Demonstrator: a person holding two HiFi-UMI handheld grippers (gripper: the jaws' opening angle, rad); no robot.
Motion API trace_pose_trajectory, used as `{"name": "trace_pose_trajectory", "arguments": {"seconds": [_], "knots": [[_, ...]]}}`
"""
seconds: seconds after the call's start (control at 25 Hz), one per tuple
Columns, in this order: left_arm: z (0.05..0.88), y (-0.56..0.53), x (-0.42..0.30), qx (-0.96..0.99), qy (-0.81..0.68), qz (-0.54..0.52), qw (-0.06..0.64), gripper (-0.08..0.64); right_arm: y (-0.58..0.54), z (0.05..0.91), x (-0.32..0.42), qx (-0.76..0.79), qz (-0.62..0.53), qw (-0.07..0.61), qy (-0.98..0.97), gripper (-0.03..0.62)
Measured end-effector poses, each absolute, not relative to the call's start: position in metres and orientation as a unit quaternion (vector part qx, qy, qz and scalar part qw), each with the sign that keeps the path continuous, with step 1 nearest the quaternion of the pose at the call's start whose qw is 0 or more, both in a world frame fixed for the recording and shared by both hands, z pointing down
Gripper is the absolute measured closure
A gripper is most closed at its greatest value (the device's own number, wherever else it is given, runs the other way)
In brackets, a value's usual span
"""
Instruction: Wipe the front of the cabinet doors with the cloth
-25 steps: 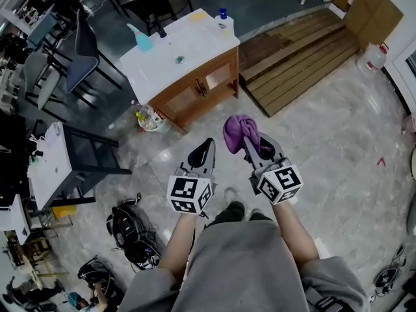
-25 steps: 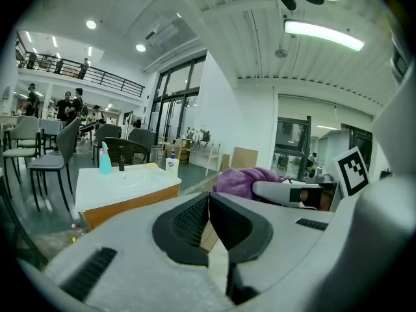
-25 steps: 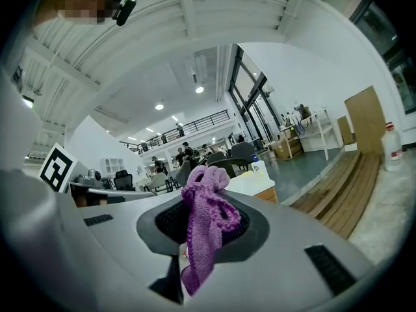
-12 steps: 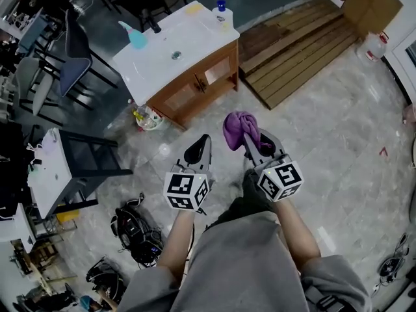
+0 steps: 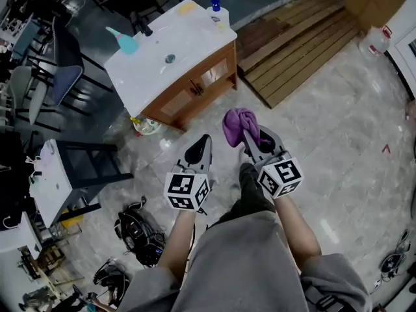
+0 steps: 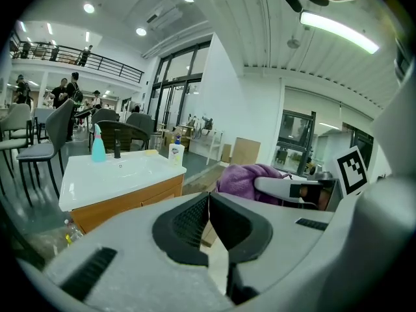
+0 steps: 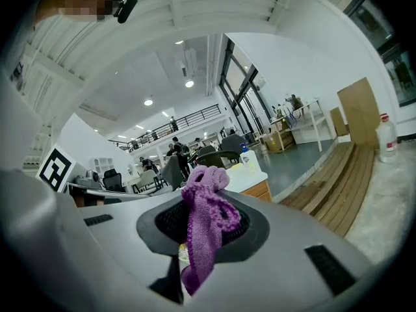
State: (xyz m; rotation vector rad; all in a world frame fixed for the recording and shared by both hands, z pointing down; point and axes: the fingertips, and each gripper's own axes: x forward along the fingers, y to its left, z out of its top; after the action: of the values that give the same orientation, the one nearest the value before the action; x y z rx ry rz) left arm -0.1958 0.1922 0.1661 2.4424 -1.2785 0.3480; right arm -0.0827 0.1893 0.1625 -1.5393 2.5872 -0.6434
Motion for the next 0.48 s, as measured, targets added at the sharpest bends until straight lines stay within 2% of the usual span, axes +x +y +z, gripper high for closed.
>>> {"name": "trace_pose_trajectory", "arguments": {"seconds": [0.48], "knots": [[0.194, 0.11, -0.164, 0.857, -0.449, 0.147, 0.205, 0.549, 0.103, 0.195, -0.063, -0.486, -0.237, 0.022, 0.841, 0.523]]}}
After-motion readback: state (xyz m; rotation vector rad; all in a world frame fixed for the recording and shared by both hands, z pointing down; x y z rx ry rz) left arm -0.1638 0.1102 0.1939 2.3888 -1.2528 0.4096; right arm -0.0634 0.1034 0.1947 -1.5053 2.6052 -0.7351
